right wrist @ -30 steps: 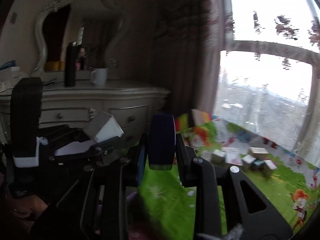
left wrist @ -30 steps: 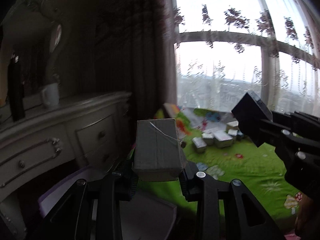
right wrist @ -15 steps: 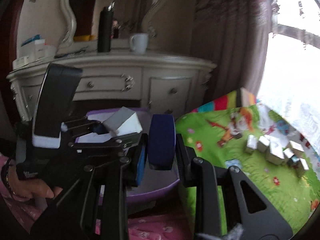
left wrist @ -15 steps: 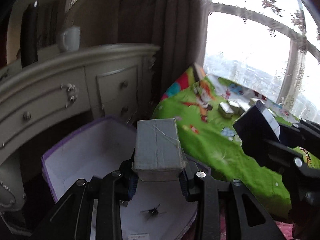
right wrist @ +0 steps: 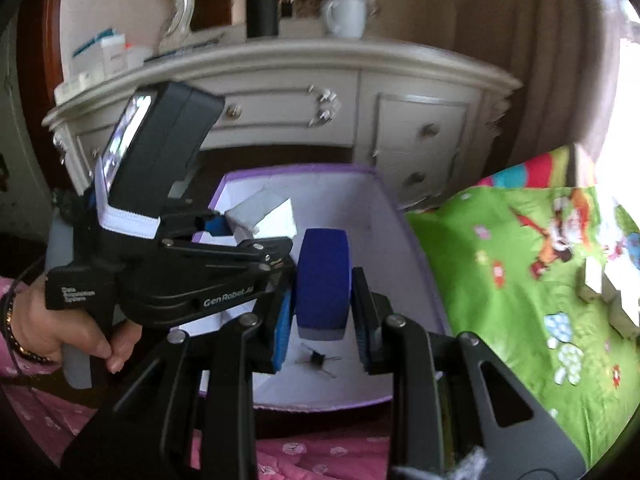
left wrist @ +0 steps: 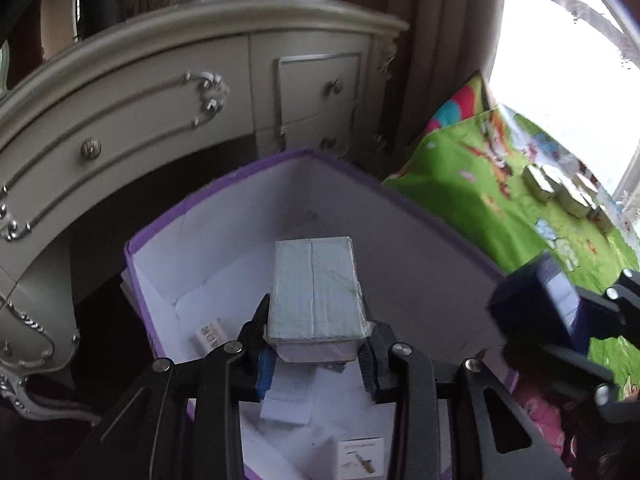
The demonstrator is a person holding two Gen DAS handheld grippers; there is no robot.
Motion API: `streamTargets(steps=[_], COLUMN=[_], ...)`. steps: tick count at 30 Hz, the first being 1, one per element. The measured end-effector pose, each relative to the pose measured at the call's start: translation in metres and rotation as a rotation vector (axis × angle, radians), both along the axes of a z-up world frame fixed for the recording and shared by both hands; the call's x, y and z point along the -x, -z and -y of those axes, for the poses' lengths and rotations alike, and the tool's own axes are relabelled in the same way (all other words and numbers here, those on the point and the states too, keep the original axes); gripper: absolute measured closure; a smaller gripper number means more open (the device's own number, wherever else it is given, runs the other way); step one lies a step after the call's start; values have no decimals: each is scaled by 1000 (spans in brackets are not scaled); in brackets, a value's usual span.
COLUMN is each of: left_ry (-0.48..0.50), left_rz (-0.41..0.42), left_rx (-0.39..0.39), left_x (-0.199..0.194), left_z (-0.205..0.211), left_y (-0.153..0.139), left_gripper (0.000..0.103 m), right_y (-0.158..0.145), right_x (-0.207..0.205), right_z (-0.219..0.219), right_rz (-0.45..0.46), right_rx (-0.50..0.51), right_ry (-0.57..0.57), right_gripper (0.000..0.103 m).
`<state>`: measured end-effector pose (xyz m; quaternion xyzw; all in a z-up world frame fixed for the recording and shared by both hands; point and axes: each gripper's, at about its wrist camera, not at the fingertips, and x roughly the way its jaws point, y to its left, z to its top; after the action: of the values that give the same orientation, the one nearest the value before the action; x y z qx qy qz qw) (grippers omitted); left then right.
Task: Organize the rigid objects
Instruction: 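Open both tools to drop the navy and white boxes into the bin, then move both open tools back over the bed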
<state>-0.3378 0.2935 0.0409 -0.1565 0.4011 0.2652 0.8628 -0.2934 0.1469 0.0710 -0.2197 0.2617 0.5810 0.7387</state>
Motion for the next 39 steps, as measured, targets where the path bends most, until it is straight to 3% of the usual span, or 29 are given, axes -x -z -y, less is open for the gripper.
streamTargets(steps=[8, 10, 11, 12, 13, 17, 19, 21, 24, 28, 32, 35, 36, 39], left_ry=[-121, -161, -175, -177, -174, -124, -55, 56, 235, 384, 426, 422, 413, 418], left_rz=[-169, -192, -194, -186, -179, -163, -127, -96, -70, -39, -62, -68, -68, -65], left_rx=[24, 17, 7, -1, -12, -65, -39, 2, 36, 59, 25, -21, -52, -49], left_x=[0, 2, 3, 4, 3, -15, -29, -52, -98, -177, -260, -317, -331, -365], left_z=[-29, -33, -34, -33, -30, -8, 5, 27, 69, 116, 151, 166, 170, 174], left_y=[25, 26, 25, 24, 21, 11, 7, 5, 5, 10, 18, 28, 29, 28], left_gripper=[65, 47, 42, 32, 27, 20, 19, 19, 19, 19, 19, 18, 18, 17], right_y=[30, 31, 32, 30, 29, 20, 14, 10, 9, 14, 25, 39, 45, 57], right_x=[-2, -4, -6, -8, -12, -43, -68, -95, -132, -175, -204, -233, -243, -269], right_z=[-38, -36, -33, -29, -24, 12, 43, 77, 128, 189, 232, 243, 246, 254], right_rz=[-141, -184, -190, -185, -182, -200, -190, -149, -93, -118, -154, -175, -194, -227], right_rx=[91, 69, 62, 56, 46, -5, -40, -50, -29, -14, -2, 63, 81, 112], right_ry=[-92, -97, -91, -77, -60, 72, 191, 350, 558, 751, 870, 919, 920, 946], right_gripper=[72, 65, 54, 45, 42, 40, 38, 30, 29, 29, 28, 26, 26, 23])
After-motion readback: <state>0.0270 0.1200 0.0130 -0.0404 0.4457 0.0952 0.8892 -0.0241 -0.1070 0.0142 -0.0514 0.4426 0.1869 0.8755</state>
